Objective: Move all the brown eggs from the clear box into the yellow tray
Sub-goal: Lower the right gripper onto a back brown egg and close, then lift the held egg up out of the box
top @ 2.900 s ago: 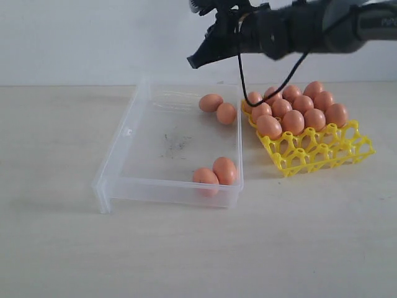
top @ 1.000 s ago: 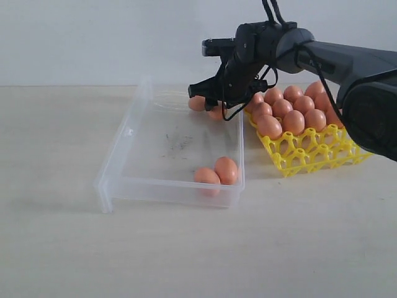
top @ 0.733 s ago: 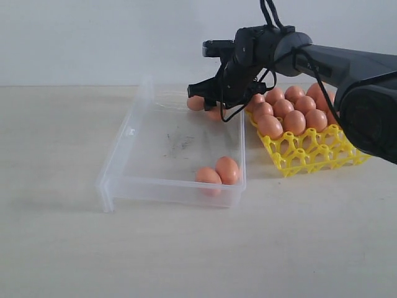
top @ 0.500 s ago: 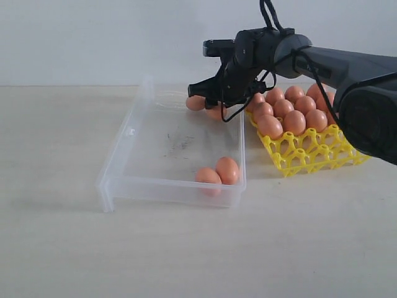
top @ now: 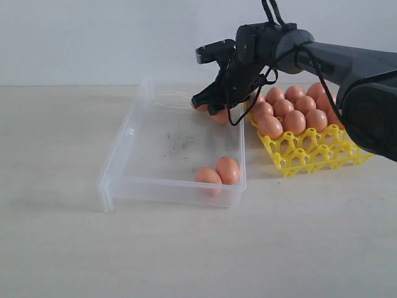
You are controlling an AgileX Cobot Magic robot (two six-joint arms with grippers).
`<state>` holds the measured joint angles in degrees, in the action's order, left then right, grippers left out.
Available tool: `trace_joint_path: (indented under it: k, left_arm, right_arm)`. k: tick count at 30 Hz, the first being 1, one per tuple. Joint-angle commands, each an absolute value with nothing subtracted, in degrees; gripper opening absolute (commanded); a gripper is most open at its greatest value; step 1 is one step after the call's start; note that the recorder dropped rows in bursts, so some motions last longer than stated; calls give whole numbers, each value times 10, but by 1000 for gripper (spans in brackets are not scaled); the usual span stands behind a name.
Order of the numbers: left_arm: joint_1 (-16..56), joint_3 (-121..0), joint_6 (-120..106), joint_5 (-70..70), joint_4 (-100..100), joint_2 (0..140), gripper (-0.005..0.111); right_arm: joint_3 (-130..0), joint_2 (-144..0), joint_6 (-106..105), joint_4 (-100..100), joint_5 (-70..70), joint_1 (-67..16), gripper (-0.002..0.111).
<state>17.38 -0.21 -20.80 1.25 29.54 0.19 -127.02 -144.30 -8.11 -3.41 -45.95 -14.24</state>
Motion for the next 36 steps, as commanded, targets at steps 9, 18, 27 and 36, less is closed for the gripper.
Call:
trace_joint_path:
  k: [9, 18, 27, 36]
  left_arm:
    - [172, 0, -210, 12, 294, 0, 4]
    - [172, 0, -210, 12, 294, 0, 4]
    - [172, 0, -210, 12, 294, 0, 4]
    - [172, 0, -210, 12, 294, 0, 4]
  right_arm:
    - [-1269, -1398, -173, -123, -521, -138, 0]
    - [-1164, -1379, -598, -417, -335, -132, 0]
    - [-949, -1312, -1221, -982, -445, -106, 0]
    - [-910, -1311, -1221, -999, -577, -10, 0]
